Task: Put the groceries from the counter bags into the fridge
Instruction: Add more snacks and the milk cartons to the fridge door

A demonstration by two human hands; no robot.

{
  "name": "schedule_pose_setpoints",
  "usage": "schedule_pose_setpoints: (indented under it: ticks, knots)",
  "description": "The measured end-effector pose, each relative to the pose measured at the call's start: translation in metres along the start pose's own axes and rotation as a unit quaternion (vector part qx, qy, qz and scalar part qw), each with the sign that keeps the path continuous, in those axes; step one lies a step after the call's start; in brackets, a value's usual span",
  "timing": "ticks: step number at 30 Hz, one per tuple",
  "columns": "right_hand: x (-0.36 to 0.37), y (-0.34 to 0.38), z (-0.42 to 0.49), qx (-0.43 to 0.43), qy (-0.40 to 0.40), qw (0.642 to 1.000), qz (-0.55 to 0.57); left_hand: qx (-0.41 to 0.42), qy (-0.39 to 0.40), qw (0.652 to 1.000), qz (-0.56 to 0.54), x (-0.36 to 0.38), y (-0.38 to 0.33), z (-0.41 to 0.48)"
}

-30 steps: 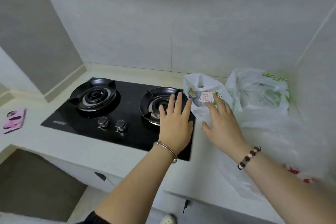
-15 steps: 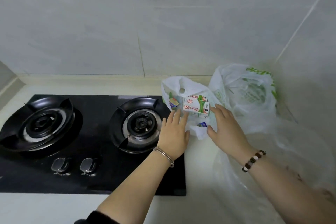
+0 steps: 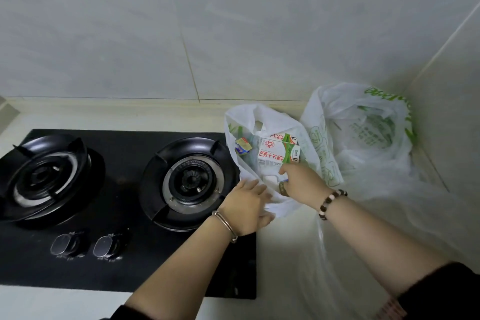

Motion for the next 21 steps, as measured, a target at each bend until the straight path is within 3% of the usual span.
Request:
schedule_pose_setpoints:
  ticks: [5,9,12,17,21]
  knots:
    - [0.015,-0.001,0.011,-0.083,0.037,0.986,-0.142,0.019,0.041,0.998,-0.046,0.003,0.007,0.000]
    - [0.029,-0.003,0.017,-0.094,0.041,0.974,-0.203,0.028,-0.003,0.995,-0.098,0.005,0.007,0.002]
    - [0.035,-0.003,0.019,-0.092,0.038,0.971,-0.218,0.014,-0.036,0.995,-0.093,0.006,0.007,0.003]
    - [0.036,-0.007,0.016,-0.087,0.044,0.973,-0.211,-0.028,0.012,0.996,-0.088,0.007,0.009,0.010]
    - [0.022,-0.005,0.011,-0.078,0.037,0.980,-0.178,-0.053,-0.008,0.996,-0.069,0.014,0.011,0.024]
Point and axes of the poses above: each hand's wrist, its own z-axis towards the middle knuckle, its own x-axis out of the palm, y = z × x, the point moved 2 cm from there along z, towards the middle knuckle, and after that the axes turned 11 degrees about -y, right-handed, at the moved point
